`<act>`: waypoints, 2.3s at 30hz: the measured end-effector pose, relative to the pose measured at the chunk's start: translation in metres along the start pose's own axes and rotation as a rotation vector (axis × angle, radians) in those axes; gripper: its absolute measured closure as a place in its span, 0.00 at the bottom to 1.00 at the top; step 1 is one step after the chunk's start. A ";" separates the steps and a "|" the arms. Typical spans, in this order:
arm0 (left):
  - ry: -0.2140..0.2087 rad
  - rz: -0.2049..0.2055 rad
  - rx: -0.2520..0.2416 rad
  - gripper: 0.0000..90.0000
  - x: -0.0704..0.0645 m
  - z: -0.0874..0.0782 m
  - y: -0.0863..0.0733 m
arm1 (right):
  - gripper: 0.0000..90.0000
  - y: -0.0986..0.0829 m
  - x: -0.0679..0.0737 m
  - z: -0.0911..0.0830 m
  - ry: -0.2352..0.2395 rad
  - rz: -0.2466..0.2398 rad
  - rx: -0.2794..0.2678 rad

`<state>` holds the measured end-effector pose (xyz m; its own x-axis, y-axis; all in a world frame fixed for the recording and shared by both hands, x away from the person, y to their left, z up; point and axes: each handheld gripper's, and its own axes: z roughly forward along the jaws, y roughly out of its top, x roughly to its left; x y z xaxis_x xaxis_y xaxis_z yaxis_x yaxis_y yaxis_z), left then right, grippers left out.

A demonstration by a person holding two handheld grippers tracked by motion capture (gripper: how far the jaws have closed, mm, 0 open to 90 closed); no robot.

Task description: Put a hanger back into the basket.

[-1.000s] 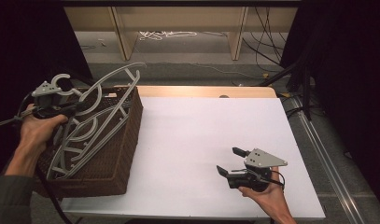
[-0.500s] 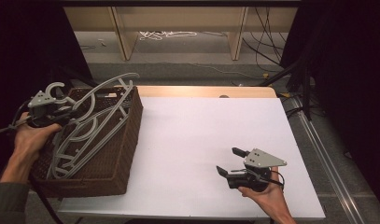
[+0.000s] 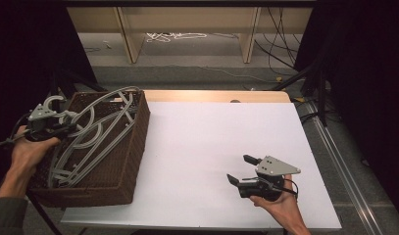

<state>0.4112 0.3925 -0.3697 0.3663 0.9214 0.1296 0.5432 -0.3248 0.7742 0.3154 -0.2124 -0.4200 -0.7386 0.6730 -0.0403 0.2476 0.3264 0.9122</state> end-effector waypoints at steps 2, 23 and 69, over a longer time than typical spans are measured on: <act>0.001 -0.002 0.009 0.91 -0.002 0.003 -0.001 | 0.21 0.000 0.000 0.001 0.001 -0.003 -0.009; -0.003 0.055 0.143 0.91 -0.016 0.032 -0.016 | 0.21 -0.001 -0.001 0.002 -0.004 0.004 -0.017; -0.129 -0.106 -0.285 0.22 -0.110 -0.022 0.021 | 0.21 0.000 -0.001 0.000 0.007 0.015 -0.001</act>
<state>0.3654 0.2886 -0.3543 0.4212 0.9066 -0.0267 0.3570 -0.1387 0.9237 0.3159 -0.2127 -0.4204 -0.7393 0.6729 -0.0239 0.2579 0.3157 0.9132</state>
